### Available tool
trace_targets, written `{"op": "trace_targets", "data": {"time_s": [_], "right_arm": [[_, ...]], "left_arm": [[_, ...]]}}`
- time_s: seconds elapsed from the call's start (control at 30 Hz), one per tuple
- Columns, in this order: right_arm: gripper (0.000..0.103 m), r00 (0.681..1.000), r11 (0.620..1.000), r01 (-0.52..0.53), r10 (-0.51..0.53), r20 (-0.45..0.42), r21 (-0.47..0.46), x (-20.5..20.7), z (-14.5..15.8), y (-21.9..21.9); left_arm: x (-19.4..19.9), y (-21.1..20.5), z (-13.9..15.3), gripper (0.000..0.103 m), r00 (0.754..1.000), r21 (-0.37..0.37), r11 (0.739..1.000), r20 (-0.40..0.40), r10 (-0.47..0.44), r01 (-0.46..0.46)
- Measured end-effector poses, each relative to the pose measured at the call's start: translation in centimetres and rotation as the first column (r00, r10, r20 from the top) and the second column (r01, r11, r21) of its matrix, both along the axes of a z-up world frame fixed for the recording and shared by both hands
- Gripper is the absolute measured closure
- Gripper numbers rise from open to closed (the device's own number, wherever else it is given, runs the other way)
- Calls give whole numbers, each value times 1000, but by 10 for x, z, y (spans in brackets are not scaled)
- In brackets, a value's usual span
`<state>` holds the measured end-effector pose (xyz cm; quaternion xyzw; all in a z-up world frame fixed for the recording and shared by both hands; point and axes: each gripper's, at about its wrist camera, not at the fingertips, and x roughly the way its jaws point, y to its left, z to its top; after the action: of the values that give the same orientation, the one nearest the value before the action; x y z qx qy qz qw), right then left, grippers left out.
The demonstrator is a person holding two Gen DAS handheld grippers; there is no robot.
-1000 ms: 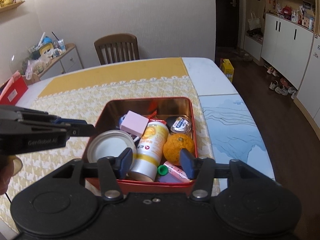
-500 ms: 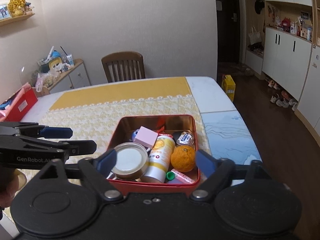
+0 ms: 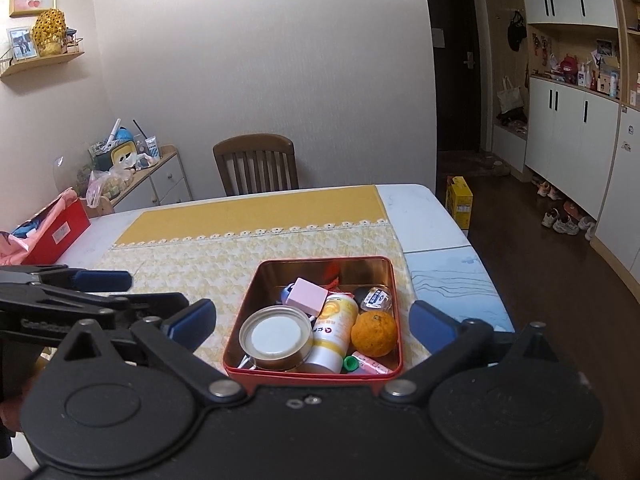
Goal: Organize rigid objects
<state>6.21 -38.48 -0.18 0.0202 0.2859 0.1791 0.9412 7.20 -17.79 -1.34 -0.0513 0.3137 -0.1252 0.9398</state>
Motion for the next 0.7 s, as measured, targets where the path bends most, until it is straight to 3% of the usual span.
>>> {"op": "trace_targets", "data": {"time_s": [0.7], "right_arm": [[0, 1000, 1000, -1, 1, 14, 3, -7, 3, 3]], "left_arm": [[-12, -1, 8, 2, 999, 21, 999, 22, 33, -34]]}}
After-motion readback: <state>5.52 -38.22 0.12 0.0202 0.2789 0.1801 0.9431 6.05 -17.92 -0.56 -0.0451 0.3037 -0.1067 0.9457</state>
